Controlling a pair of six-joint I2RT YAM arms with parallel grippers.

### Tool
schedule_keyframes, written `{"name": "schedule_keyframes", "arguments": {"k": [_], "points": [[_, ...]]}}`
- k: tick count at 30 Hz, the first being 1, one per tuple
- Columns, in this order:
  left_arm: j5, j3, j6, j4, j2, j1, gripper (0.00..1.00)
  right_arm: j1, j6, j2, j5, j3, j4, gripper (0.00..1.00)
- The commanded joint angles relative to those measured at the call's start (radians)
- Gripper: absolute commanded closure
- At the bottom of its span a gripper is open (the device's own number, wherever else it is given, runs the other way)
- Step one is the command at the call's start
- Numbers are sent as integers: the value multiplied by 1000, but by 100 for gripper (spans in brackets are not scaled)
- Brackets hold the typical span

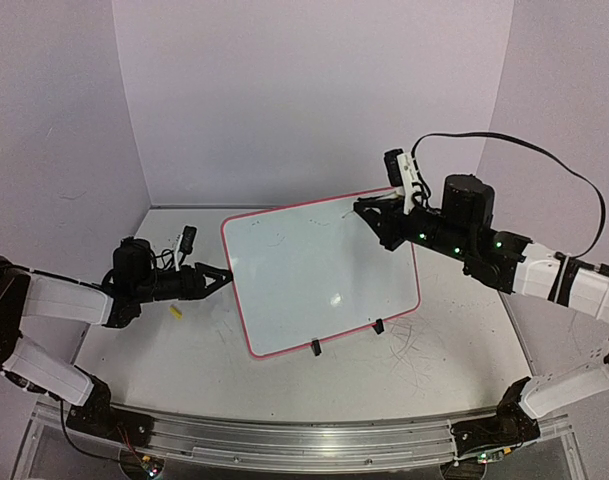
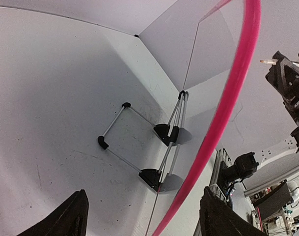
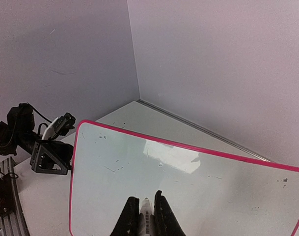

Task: Write a sentence on the whiteboard
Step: Hold the whiteboard at the center of the board.

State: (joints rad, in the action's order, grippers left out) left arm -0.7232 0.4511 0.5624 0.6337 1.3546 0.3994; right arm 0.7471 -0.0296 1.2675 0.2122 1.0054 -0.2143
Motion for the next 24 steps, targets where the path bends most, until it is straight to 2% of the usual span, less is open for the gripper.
{"name": "schedule_keyframes", "arguments": {"k": [1,3,7,10,16,24], "points": [[-62,45,9,123,37,19,25,3,12,24,33,31,-57,100],[-64,53,4,131,45,27,27,3,8,28,45,34,-58,100],[-68,83,10,143,65,29,43,4,-8,33,60,35,-70,100],[-53,91,2,150,61,29,52,3,-17,48,78,39,-71,100],[-86,110,-1,162,93,29,62,16,-9,78,143,55,-70,100],[-115,105,-67,170,94,29,71,88,25,183,122,125,-69,100]]}}
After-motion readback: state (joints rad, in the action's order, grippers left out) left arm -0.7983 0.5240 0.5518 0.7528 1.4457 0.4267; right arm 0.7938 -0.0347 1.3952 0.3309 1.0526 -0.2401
